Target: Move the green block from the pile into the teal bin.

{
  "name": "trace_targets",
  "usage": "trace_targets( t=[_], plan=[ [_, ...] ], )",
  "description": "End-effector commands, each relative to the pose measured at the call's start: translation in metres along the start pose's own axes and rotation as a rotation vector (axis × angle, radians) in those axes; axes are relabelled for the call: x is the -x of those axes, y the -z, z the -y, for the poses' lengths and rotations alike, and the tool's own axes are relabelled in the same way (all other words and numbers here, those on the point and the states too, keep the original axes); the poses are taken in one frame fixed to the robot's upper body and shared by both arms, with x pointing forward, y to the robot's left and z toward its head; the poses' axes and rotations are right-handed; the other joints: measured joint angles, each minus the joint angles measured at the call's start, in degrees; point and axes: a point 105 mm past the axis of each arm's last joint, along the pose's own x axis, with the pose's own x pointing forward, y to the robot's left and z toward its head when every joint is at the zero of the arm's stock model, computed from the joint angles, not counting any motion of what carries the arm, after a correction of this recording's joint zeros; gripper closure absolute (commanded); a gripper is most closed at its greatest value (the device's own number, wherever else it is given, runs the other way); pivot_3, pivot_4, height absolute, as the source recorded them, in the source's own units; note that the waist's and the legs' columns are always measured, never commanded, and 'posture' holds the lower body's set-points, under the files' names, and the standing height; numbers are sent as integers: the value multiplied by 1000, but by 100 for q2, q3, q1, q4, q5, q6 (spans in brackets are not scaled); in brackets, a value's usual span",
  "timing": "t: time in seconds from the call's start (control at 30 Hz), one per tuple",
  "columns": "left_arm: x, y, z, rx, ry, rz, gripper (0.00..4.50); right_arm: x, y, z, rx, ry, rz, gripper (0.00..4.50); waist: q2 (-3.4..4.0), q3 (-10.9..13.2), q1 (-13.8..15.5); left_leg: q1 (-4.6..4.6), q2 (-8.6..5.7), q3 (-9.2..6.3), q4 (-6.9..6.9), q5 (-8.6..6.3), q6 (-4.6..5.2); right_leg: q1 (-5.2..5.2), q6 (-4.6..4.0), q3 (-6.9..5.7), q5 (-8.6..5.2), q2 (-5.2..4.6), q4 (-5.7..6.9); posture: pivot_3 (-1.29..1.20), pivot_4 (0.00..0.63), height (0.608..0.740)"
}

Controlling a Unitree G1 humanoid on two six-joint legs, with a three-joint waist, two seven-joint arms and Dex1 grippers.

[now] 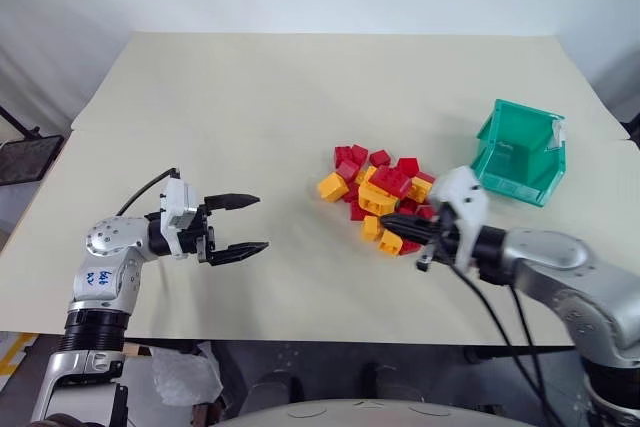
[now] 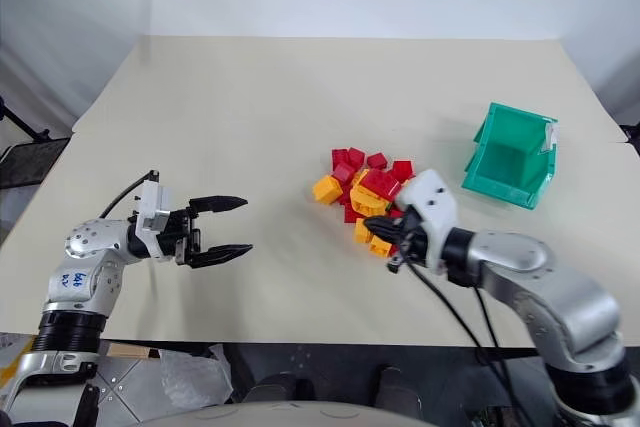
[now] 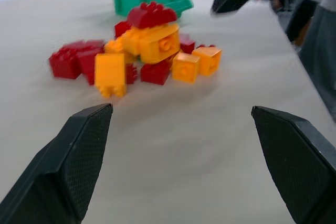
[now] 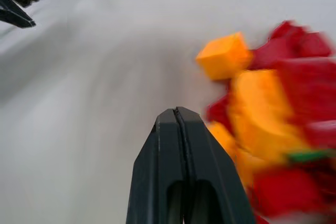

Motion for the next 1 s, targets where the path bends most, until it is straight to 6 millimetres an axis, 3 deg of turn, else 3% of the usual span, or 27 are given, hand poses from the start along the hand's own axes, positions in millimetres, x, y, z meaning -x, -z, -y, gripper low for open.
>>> trace_targets(
  t=[0.03, 0.17, 0.3, 0.53, 0.73, 0.83, 1.0],
  plan=[
    [-4, -13, -2, -73, 18, 33, 0, -23, 7, 0, 24, 18, -39, 4484, 0, 0, -4, -1, -6, 0, 0, 0, 0, -2, 0, -1, 0, 0, 2, 0, 150, 740],
    [-7, -16, -3, -87, -10, 44, 0, -45, 2, 21, 66, 100, -30, 4484, 0, 0, -43, 0, -25, 10, 0, 0, 0, -6, 0, 0, 0, 1, 6, 0, 150, 740],
    [-7, -13, 0, -86, -23, 43, 0, -53, -5, 44, 103, 162, -18, 4484, 0, 0, -71, -1, -24, 12, 0, 1, 0, -14, 0, 0, 0, 1, 14, 0, 150, 740],
    [-7, -11, 2, -84, -41, 42, 0, -47, -7, 91, 169, 297, -16, 4484, 0, 0, -152, -4, -24, 21, 0, 0, 0, -15, 0, -2, 0, 1, 14, 0, 150, 740],
    [-8, -11, -1, -90, -55, 49, 0, -27, -12, 127, 215, 426, -20, 4484, 0, 0, -151, -3, -21, 23, 0, 1, -1, -15, 0, -1, 0, 1, 15, 0, 150, 740],
    [-9, -11, -2, -92, -57, 53, 0, -20, -23, 124, 231, 404, 9, 4484, 0, 0, -152, -4, -21, 23, 0, 1, -1, -18, 0, -1, 0, 1, 15, 0, 150, 740],
    [-10, -11, -2, -93, -60, 60, 0, -14, -38, 93, 263, 249, 61, 4484, 0, 0, -147, -4, -18, 22, 0, 1, -1, -18, 0, -1, 0, 2, 15, 0, 150, 740]
  ],
)
